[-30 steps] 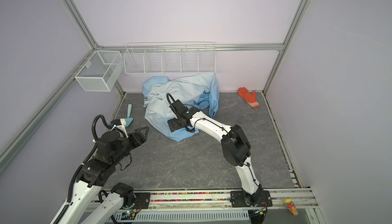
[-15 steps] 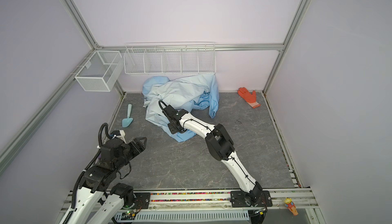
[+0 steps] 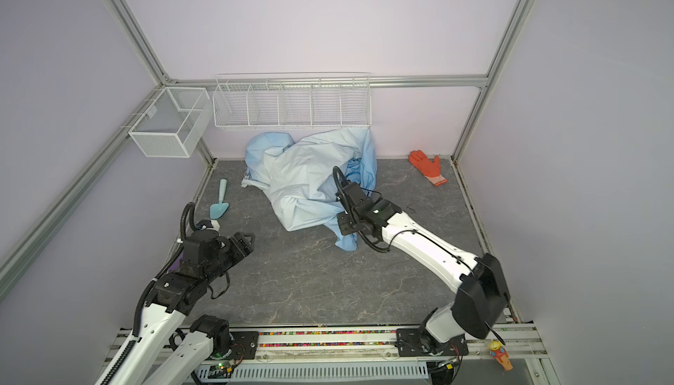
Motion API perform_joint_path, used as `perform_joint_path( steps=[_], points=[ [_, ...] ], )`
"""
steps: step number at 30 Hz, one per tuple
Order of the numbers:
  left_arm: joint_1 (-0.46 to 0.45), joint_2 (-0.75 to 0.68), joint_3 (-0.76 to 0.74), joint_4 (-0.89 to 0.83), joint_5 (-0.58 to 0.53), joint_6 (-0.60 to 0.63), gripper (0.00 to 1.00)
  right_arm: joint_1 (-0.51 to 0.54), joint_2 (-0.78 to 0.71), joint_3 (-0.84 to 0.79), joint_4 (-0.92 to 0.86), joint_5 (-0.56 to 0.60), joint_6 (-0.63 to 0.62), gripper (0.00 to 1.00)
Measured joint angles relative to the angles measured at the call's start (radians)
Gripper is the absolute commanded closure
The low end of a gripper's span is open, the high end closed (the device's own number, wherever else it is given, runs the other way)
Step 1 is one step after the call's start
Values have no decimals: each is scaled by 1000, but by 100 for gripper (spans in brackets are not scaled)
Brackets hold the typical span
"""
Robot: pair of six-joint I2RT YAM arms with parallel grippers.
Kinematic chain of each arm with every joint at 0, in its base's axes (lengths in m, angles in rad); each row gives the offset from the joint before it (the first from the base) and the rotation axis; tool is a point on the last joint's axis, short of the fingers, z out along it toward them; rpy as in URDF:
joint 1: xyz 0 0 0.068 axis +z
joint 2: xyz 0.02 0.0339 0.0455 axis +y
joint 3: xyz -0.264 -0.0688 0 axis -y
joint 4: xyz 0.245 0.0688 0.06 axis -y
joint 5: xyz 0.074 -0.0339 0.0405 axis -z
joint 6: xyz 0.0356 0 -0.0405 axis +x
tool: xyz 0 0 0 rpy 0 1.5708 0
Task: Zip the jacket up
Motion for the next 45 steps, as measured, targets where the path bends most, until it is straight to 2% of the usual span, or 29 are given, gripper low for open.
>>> perform_joint_path(
  steps=[5,13,15,17,20,23,25,28,32,39,45],
  points=[
    [1,75,23,62,10,-2,24,-134,-218,-163,-58,38,27,94],
    [5,185,31,145,29,-24,24,-402,-439,-187,-176,106,72,93],
    [9,206,32,164,29,-27,24,-433,-453,-187,-189,108,78,88],
    [18,240,35,188,36,-30,24,-446,-442,-187,-192,93,83,71],
    [42,317,41,239,65,-31,26,-448,-393,-187,-184,34,71,35],
    [60,420,47,290,104,-30,27,-447,-344,-187,-165,-37,58,17],
    [61,483,51,321,124,-30,27,-441,-331,-187,-150,-73,43,10],
    [61,579,59,370,152,-29,27,-413,-327,-187,-119,-131,21,5],
    [61,727,101,420,186,-29,29,-312,-294,-186,-80,-179,-6,1],
    [79,944,225,492,238,-34,33,-142,-145,-174,-32,-198,-16,3],
    [85,1059,290,533,261,-49,36,-99,21,-101,29,-200,-7,2]
  ],
)
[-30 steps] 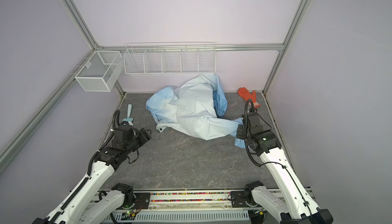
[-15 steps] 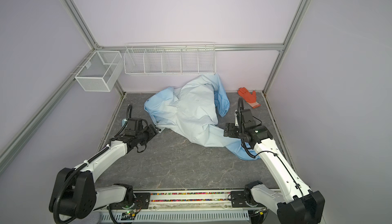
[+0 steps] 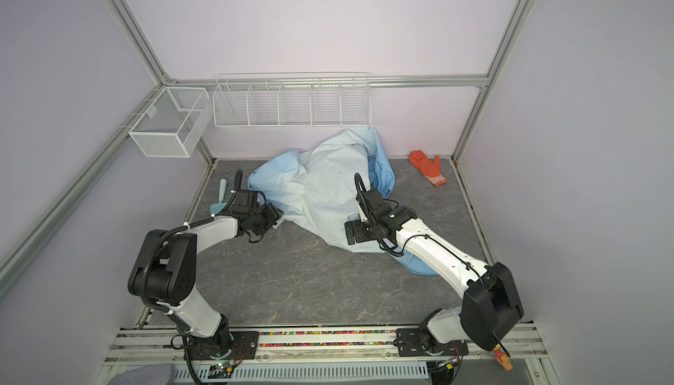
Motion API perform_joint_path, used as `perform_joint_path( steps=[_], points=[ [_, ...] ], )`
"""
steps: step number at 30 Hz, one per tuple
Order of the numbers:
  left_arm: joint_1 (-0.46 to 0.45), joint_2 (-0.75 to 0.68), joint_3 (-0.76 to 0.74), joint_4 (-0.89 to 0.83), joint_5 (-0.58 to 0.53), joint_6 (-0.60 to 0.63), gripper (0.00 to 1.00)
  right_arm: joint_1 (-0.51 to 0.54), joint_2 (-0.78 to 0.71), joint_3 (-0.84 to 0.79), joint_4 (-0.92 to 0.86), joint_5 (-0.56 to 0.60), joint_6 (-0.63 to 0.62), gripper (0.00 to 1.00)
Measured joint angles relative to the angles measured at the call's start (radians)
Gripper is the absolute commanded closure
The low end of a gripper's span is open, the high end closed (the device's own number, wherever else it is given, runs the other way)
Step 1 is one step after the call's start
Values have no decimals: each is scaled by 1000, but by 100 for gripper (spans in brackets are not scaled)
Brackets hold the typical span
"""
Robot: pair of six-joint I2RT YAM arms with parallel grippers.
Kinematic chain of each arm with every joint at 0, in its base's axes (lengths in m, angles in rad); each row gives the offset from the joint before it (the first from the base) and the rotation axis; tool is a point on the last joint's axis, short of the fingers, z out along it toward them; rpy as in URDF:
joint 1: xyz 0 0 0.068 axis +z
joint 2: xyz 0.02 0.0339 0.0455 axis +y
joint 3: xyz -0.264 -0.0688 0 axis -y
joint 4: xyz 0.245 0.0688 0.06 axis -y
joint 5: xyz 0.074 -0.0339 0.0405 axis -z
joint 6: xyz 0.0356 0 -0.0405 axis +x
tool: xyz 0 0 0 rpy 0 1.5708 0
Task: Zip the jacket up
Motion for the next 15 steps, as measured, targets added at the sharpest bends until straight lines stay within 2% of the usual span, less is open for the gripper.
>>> perform_joint_path(
  steps=[2,4,5,6,7,12,15],
  points=[
    [0,46,32,8,10,-3,42,1,72,43,27,-7,6,3],
    [3,77,62,18,15,0,68,1,148,94,48,-15,15,16],
    [6,94,73,20,20,-3,82,1,186,122,53,-15,20,26],
    [9,109,82,18,26,-4,92,1,224,151,59,-14,23,34],
    [13,123,90,14,31,0,98,1,254,175,60,-14,32,42],
    [23,96,119,-61,31,29,100,1,319,261,43,9,42,82],
    [23,-8,138,-140,15,65,100,1,307,312,11,35,34,92]
  ],
)
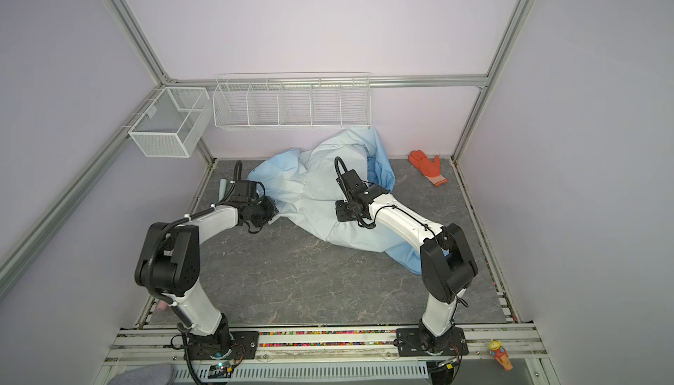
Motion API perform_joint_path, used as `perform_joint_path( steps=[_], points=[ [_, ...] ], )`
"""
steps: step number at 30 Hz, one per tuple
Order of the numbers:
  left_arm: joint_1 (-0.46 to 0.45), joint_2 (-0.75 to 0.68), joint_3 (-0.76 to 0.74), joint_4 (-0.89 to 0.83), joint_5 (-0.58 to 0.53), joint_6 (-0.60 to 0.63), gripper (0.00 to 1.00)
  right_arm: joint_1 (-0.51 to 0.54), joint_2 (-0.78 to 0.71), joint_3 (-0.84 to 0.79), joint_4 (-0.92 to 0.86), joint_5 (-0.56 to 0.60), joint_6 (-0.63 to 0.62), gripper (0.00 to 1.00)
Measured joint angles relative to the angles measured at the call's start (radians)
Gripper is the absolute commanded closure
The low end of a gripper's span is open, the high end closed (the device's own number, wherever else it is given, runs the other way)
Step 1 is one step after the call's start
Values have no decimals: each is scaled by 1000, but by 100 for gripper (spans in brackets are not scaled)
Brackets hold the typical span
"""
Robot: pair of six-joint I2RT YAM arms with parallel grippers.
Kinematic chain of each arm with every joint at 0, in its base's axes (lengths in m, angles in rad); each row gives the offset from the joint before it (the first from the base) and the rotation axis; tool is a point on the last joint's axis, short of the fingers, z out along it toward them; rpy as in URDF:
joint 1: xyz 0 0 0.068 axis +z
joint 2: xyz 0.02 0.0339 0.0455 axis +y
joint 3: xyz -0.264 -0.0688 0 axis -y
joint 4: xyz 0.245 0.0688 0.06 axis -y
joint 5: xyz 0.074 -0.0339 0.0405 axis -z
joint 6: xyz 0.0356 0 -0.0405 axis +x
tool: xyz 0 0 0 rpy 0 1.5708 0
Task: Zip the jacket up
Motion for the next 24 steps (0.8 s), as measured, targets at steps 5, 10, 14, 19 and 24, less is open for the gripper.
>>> perform_joint_path(
  steps=[5,10,14,19,24],
  points=[
    [-1,-234,103,-132,-31,88,100,0,-100,37,-52,45,-33,93],
    [-8,-407,256,-249,-38,169,100,-1,-264,65,-84,64,-68,93],
    [-24,-433,405,-336,-27,216,100,-6,-351,127,-112,65,-89,93],
    [-55,-431,561,-412,-11,257,100,-21,-424,209,-153,44,-125,93],
    [-76,-433,682,-426,8,277,100,-23,-489,273,-191,0,-168,93]
  ],
)
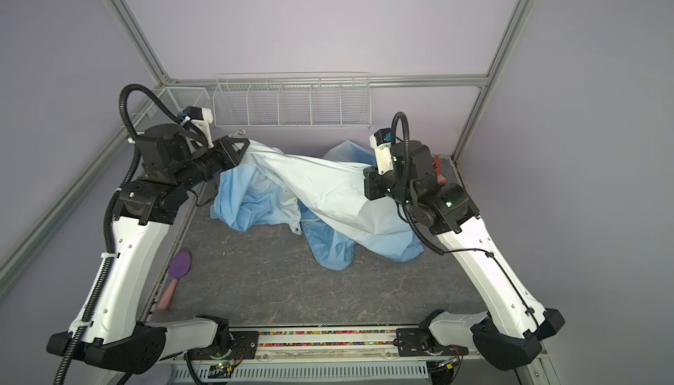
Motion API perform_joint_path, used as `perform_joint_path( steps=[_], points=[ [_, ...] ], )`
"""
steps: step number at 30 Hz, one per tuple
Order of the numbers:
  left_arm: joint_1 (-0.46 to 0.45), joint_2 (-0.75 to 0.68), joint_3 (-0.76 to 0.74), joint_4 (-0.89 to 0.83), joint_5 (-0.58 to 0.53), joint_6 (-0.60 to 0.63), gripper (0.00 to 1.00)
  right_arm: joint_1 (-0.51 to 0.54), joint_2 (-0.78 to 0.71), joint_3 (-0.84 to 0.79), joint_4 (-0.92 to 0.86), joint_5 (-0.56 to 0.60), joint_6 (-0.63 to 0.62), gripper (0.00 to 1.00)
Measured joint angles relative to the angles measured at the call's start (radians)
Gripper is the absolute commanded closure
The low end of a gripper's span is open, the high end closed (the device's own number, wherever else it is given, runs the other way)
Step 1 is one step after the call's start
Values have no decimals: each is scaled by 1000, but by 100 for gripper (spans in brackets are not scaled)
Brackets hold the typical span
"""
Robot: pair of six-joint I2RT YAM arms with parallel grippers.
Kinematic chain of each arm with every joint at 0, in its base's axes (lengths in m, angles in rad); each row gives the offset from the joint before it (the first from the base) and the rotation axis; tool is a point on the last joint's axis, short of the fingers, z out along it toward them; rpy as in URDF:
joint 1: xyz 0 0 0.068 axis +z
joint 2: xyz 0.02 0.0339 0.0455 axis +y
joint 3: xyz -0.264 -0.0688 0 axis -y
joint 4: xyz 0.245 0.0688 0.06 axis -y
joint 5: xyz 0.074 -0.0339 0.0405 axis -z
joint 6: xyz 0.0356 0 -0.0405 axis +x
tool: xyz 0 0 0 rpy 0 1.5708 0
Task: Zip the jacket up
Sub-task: 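Lift the jacket with both grippers and spread it toward the robot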
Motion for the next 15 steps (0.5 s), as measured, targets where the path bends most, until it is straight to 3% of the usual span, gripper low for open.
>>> perform_joint_path(
  steps=[8,15],
  points=[
    [-8,12,183,-19,39,0,100,-9,-108,46,-2,-113,-38,93],
    [-27,18,80,-10,19,2,100,-122,-84,27,-6,-195,-33,93]
  ],
)
